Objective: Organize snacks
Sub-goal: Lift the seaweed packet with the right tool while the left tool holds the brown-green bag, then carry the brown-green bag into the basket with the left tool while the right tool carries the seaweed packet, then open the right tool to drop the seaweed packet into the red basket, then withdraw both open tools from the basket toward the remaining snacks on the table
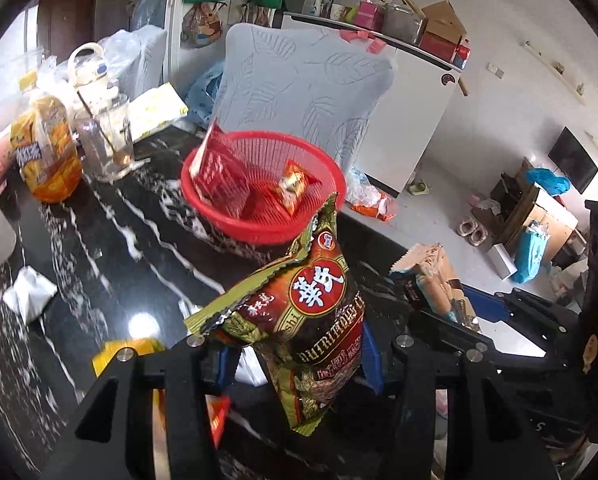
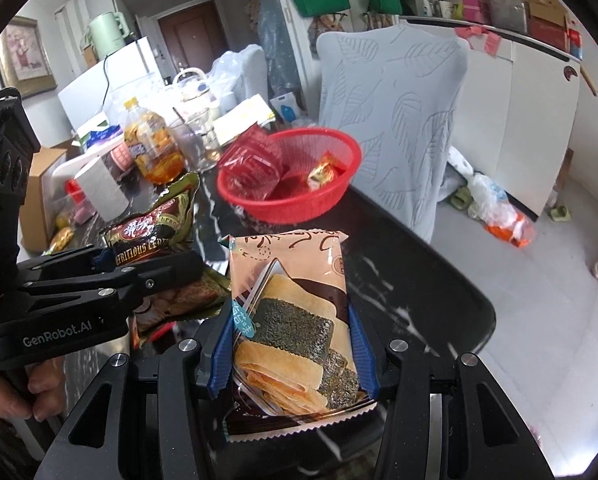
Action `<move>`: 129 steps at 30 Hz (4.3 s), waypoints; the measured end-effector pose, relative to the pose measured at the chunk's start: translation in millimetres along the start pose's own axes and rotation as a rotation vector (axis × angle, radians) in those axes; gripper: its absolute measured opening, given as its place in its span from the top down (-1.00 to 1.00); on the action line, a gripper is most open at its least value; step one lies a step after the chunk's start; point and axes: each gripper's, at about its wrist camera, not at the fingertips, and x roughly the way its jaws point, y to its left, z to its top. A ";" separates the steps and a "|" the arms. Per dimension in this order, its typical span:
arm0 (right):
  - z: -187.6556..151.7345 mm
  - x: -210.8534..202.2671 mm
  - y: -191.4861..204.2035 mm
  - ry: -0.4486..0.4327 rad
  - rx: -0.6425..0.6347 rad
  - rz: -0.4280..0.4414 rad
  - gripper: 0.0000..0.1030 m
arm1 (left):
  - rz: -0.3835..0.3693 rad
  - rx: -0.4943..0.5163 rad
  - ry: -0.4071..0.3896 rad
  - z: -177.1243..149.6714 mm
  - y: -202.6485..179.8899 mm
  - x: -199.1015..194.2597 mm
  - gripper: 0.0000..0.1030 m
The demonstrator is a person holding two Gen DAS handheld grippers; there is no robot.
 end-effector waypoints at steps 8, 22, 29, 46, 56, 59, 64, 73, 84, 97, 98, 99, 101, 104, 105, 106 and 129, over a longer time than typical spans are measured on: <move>31.0 15.6 -11.0 -0.027 -0.004 -0.011 0.04 | 0.007 0.050 -0.022 42.6 6.6 25.7 0.06; 78.0 51.1 -32.5 -0.036 -0.012 -0.030 0.04 | 0.031 0.054 -0.040 83.3 14.1 71.6 0.06; 86.6 61.4 -39.5 -0.020 -0.011 -0.045 0.04 | 0.071 0.013 0.029 84.0 24.5 90.8 -0.23; 99.9 72.5 -38.1 -0.034 0.002 -0.025 0.04 | 0.173 -0.063 -0.066 80.7 41.5 45.9 -0.53; 125.5 102.7 -18.6 -0.056 -0.049 -0.004 -0.01 | 0.260 -0.107 -0.097 73.9 65.3 24.0 -0.53; 129.1 105.6 -12.0 -0.076 -0.080 -0.039 -0.04 | 0.276 -0.123 -0.094 71.2 69.5 20.4 -0.53; 130.5 107.1 -14.5 -0.064 -0.066 -0.040 -0.11 | 0.277 -0.128 -0.086 65.5 68.9 16.3 -0.53; 116.5 89.4 -16.2 -0.050 -0.061 -0.053 -0.11 | 0.269 -0.091 -0.083 59.0 52.5 5.1 -0.53; 106.0 47.0 -2.3 -0.088 -0.074 -0.035 -0.11 | 0.274 -0.069 -0.149 51.1 36.4 -37.5 -0.53; 91.8 -12.0 28.7 -0.176 -0.111 -0.039 -0.26 | 0.265 -0.037 -0.227 27.6 25.9 -88.6 -0.53; 89.2 -18.3 32.5 -0.184 -0.117 -0.039 -0.26 | 0.270 -0.033 -0.235 24.4 25.1 -93.1 -0.53; 86.8 -22.9 35.6 -0.191 -0.122 -0.039 -0.27 | 0.273 -0.030 -0.239 22.5 24.5 -95.9 -0.53; 82.0 -32.1 42.7 -0.204 -0.131 -0.040 -0.33 | 0.271 -0.029 -0.245 17.3 24.4 -101.7 -0.53; 73.0 -44.4 50.3 -0.221 -0.137 -0.045 -0.37 | 0.255 -0.033 -0.249 7.8 24.1 -110.4 -0.53; 69.8 -47.7 52.8 -0.222 -0.138 -0.046 -0.37 | 0.252 -0.033 -0.249 4.7 24.1 -112.3 -0.53; 66.5 -50.8 55.6 -0.222 -0.141 -0.045 -0.37 | 0.248 -0.033 -0.250 1.2 24.0 -114.5 -0.53; -17.1 -40.6 103.7 -0.083 -0.141 0.059 -0.37 | 0.243 -0.151 -0.152 -84.9 62.6 -119.6 -0.53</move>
